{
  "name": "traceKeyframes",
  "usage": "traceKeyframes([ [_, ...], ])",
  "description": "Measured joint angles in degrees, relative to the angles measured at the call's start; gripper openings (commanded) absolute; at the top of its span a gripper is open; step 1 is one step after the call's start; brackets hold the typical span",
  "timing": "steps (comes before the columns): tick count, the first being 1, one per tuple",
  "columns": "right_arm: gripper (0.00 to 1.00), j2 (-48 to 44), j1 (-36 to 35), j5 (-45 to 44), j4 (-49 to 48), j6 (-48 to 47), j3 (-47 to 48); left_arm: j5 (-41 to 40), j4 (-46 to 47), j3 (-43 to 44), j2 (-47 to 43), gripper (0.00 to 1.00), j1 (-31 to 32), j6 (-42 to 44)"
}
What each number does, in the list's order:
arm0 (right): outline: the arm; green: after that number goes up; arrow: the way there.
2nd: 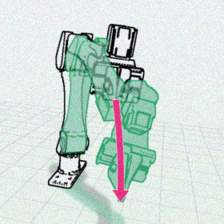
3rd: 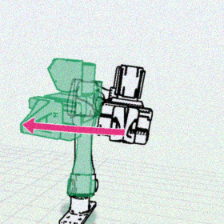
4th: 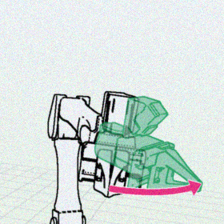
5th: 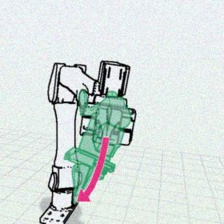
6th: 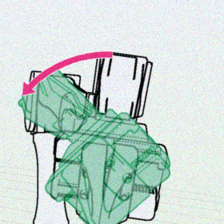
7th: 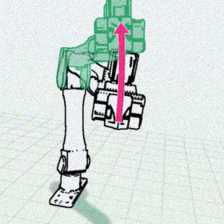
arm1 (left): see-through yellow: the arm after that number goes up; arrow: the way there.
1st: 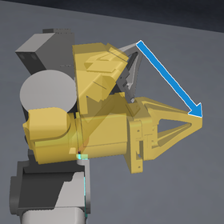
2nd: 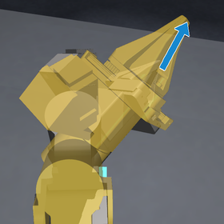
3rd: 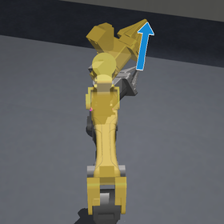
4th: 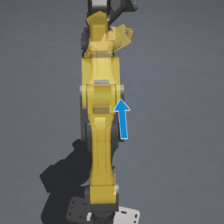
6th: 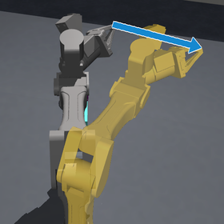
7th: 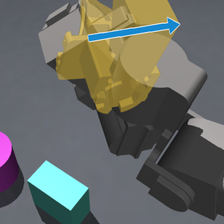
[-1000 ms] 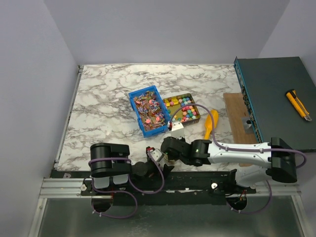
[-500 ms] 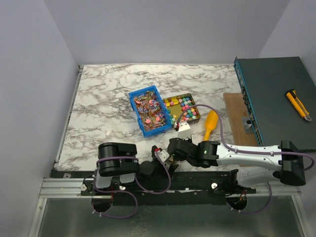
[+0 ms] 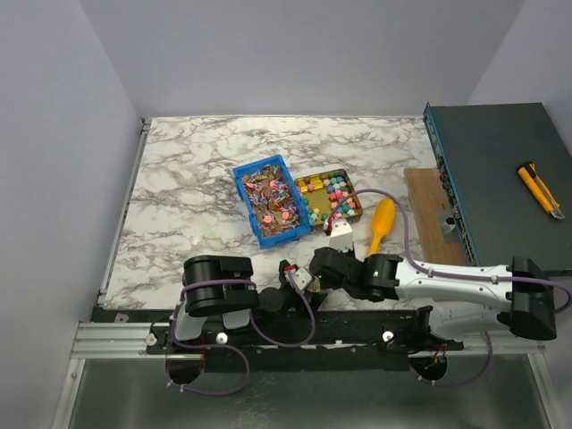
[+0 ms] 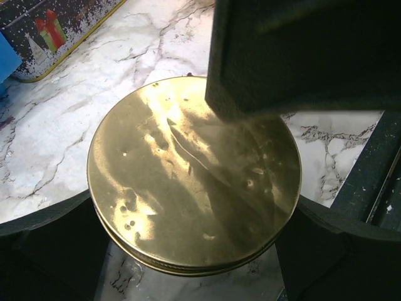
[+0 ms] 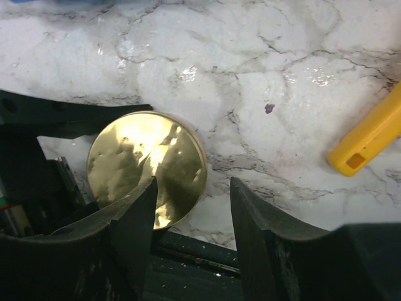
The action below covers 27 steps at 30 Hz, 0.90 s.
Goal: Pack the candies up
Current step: Screw the bottle lid onto the packing bottle.
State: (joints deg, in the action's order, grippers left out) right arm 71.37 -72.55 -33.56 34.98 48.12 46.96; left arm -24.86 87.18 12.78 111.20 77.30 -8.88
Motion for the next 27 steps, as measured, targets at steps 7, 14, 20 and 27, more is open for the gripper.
traceKeyframes([
  [7,0.46,-1.5,5.9,3.1,-3.2,-1.6,-2.6,0.2,0.0,0.0,0.0,0.91,-0.1,0.2],
  [14,0.41,-1.9,11.6,10.7,-9.8,-4.1,-5.6,0.4,0.1,-0.2,0.1,0.87,-0.3,0.3],
  [20,0.35,-1.8,13.3,15.6,-13.9,-4.9,-6.5,0.4,0.2,-0.5,0.1,0.87,-0.3,0.4],
  [27,0.28,-2.2,13.6,18.7,-17.5,-5.0,-8.8,0.4,0.3,-0.6,0.1,0.88,-0.3,0.4],
])
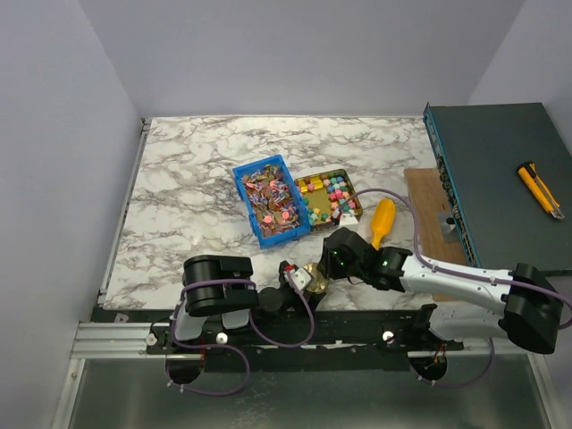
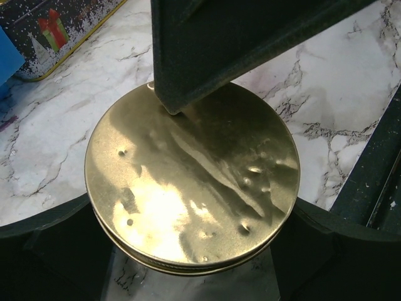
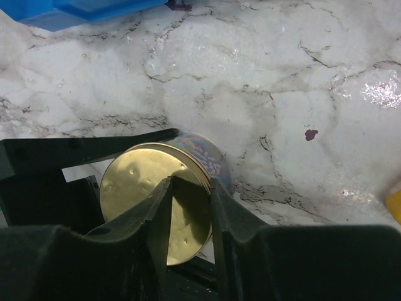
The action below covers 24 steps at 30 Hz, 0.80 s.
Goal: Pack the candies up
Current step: Screw the bottle lid onto the packing bottle.
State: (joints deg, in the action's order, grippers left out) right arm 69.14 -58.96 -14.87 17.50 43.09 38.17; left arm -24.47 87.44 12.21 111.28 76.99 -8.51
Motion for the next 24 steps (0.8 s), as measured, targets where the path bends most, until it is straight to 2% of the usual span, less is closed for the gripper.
traceKeyframes([
  [2,0.22,-0.7,0.1,0.3,-0.4,0.2,-0.7,0.0,0.0,0.0,0.0,0.88,0.0,0.0],
  [4,0.21,-1.3,0.2,0.6,-0.5,0.3,-1.1,-0.1,0.0,0.0,0.0,0.88,0.0,0.0],
  [24,0.20,-6.5,0.5,5.6,0.6,1.1,-4.6,-1.3,0.1,-0.5,-0.1,0.90,0.0,-0.4],
])
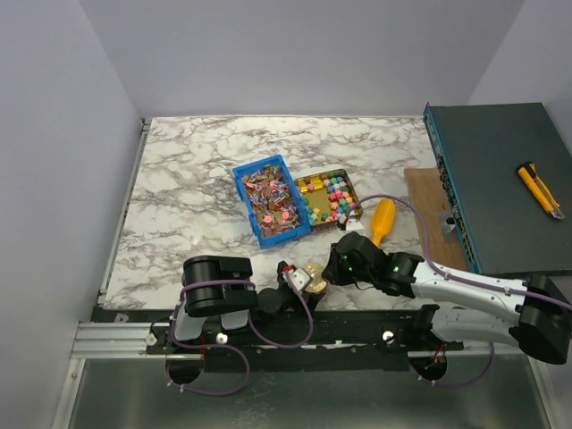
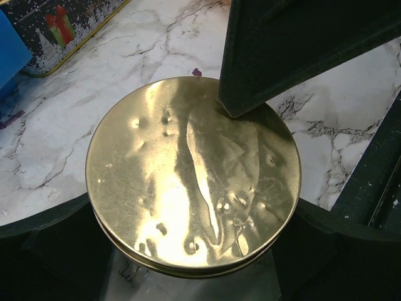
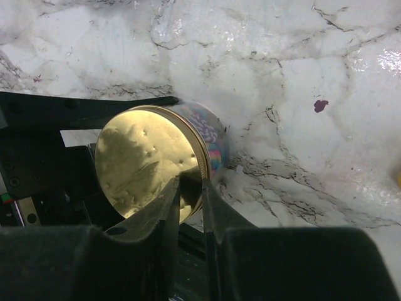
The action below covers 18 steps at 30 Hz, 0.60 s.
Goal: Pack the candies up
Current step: Screw the bottle lid onto the packing bottle.
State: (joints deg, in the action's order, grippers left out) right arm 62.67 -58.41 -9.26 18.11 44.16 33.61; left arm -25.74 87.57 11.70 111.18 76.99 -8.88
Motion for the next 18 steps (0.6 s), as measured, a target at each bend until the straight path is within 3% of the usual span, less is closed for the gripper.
traceKeyframes([
  [9,0.20,-0.9,-0.5,3.6,5.3,0.0,1.5,-0.7,0.0,-0.2,-0.1,0.90,0.0,-0.1],
  [18,0.23,-1.2,-1.2,2.4,16.5,-1.0,10.9,-2.8,0.0,-0.2,0.0,0.90,-0.5,-0.5],
])
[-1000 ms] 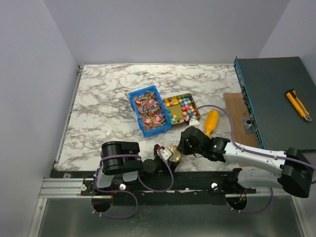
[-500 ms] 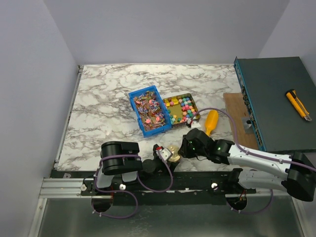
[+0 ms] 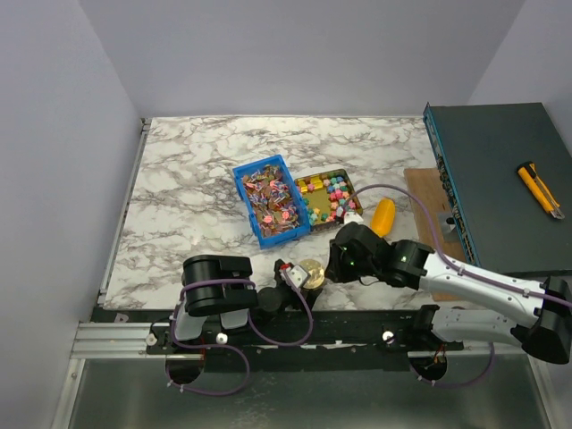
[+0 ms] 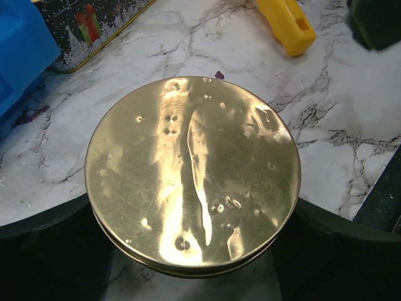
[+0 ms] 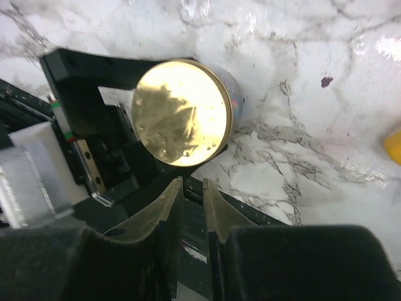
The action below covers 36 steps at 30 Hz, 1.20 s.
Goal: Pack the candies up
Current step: Screw the bottle lid onto the packing bottle.
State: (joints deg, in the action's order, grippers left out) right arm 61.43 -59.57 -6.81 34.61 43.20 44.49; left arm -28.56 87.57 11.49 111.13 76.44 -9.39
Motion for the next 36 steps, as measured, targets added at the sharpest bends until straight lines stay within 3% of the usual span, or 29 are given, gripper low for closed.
traceKeyframes([
  [9,0.27,6.9,0.0,-6.9,0.3,-3.6,7.3,0.0,0.0,-0.2,0.0,0.90,0.0,0.0],
  [17,0.27,17.3,1.3,-5.6,-5.1,-7.7,8.5,0.0,0.0,-1.4,-0.3,0.89,-0.1,0.1],
  [36,0.26,18.4,5.7,3.0,-14.9,-11.1,3.8,0.1,0.1,-1.5,-0.5,0.89,-0.2,0.3],
])
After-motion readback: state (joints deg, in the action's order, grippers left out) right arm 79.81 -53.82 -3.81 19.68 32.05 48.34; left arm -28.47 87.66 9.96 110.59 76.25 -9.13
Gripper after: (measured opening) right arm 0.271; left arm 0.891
